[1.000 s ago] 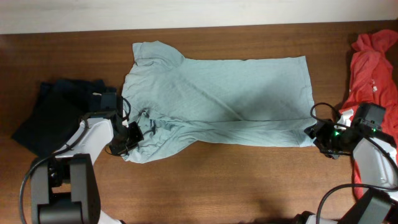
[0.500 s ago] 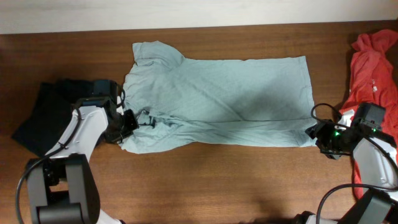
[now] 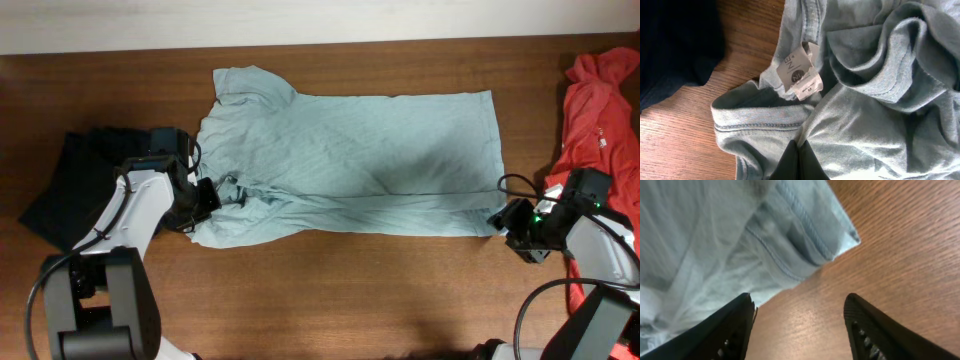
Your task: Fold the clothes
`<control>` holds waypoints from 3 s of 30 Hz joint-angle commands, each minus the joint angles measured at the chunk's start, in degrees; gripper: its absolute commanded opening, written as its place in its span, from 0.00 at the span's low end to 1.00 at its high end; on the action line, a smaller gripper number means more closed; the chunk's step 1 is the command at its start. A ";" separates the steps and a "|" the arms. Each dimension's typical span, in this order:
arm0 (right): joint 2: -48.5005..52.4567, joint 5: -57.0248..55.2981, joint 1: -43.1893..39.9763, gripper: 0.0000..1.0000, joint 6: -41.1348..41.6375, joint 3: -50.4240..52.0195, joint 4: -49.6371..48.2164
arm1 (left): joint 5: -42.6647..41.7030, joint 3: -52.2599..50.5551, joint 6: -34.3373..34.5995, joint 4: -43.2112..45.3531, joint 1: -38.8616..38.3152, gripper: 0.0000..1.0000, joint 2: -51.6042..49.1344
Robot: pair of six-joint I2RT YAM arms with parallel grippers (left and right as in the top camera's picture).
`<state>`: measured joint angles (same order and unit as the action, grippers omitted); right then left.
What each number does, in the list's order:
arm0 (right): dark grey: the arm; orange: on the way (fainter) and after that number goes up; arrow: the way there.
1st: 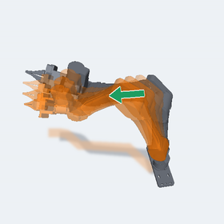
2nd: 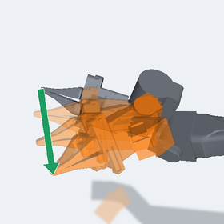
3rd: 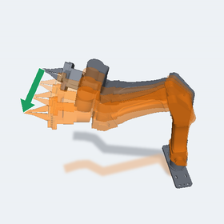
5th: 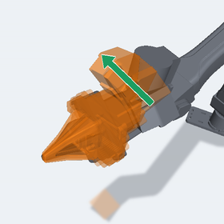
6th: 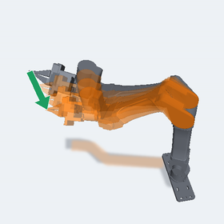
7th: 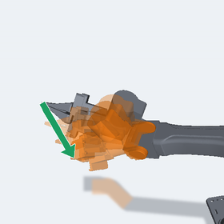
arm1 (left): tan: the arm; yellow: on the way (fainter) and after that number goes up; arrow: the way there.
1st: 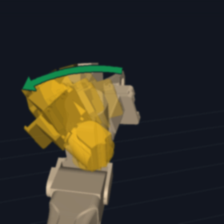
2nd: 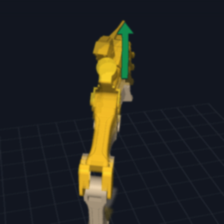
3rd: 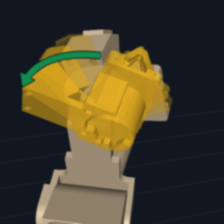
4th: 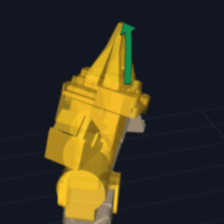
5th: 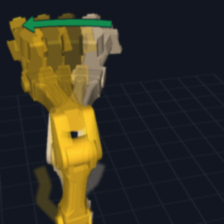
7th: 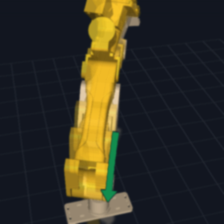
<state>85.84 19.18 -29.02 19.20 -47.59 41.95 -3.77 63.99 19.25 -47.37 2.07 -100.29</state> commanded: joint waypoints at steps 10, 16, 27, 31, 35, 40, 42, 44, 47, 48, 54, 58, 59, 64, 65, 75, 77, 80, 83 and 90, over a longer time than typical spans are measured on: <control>0.22 -6.43 4.26 0.67 -0.74 -0.59 -2.34 | 1.22 0.59 -0.90 -0.07 0.35 0.03 0.33; 1.36 -10.82 4.26 0.62 2.54 -0.59 0.76 | 1.05 0.59 -0.90 -0.09 0.35 0.03 0.33; 6.29 -9.94 4.26 0.55 2.75 -0.57 -3.87 | 1.07 0.57 -0.90 0.11 0.35 0.03 0.33; 8.63 -4.44 4.26 0.52 2.67 -0.59 -4.39 | 1.07 0.59 -0.92 0.13 0.35 0.03 0.33; 8.02 -2.91 4.26 0.49 0.79 -0.61 -2.58 | 1.05 0.59 -0.92 0.11 0.35 0.04 0.33; 5.07 -0.42 4.33 0.46 -6.08 -0.66 -0.55 | 1.05 0.59 -0.92 0.13 0.35 0.04 0.33; 3.02 1.42 4.33 0.45 -8.33 -0.66 0.48 | 1.07 0.59 -0.92 0.13 0.35 0.04 0.33; 1.05 1.46 4.33 0.43 -8.35 -0.66 1.64 | 1.05 0.59 -0.92 0.11 0.35 0.04 0.33; -0.48 2.23 4.68 0.39 -8.50 -0.63 2.25 | 1.07 0.59 -0.92 0.17 0.35 0.04 0.33; -0.50 2.16 5.22 0.40 -8.50 -0.63 2.14 | 1.05 0.59 -0.90 0.22 0.31 0.04 0.33; 1.25 2.03 10.36 0.40 -8.20 -0.63 -3.02 | 1.25 0.59 -0.92 0.20 0.24 0.04 0.33; 4.15 -2.16 13.92 0.30 -4.98 -0.61 -6.25 | 1.27 0.59 -0.92 0.20 0.24 0.04 0.33; 4.87 -2.27 14.25 0.26 -4.96 -0.61 -6.69 | 1.27 0.59 -0.92 0.20 0.24 0.04 0.33; 8.50 -2.56 14.93 0.18 -3.69 -0.61 -9.11 | 1.27 0.59 -0.92 0.37 0.24 0.04 0.33; 9.22 -2.89 14.91 0.16 -3.65 -0.61 -9.33 | 1.27 0.59 -0.92 0.39 0.24 0.04 0.33; 10.32 -23.39 14.75 0.08 -0.20 -0.94 -3.34 | 1.73 0.59 -0.92 0.35 0.24 0.04 0.33; 10.27 -24.06 14.75 0.08 -0.15 -1.40 -2.95 | 1.75 0.59 -0.92 0.33 0.24 0.04 0.33; 10.19 -24.50 14.75 0.08 -0.04 -2.64 -2.45 | 1.75 0.59 -0.92 0.33 0.24 0.03 0.33; 10.05 -25.68 14.75 0.08 -0.04 -4.42 -1.40 | 2.12 0.59 -0.90 0.17 0.72 0.00 0.33; 10.05 -31.69 14.75 0.09 1.49 -6.21 -0.44 | 2.10 0.59 -0.87 0.17 3.87 0.00 0.33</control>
<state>95.46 -6.44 -14.41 18.83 -52.82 41.34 -2.72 63.99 19.05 -47.18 4.27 -100.29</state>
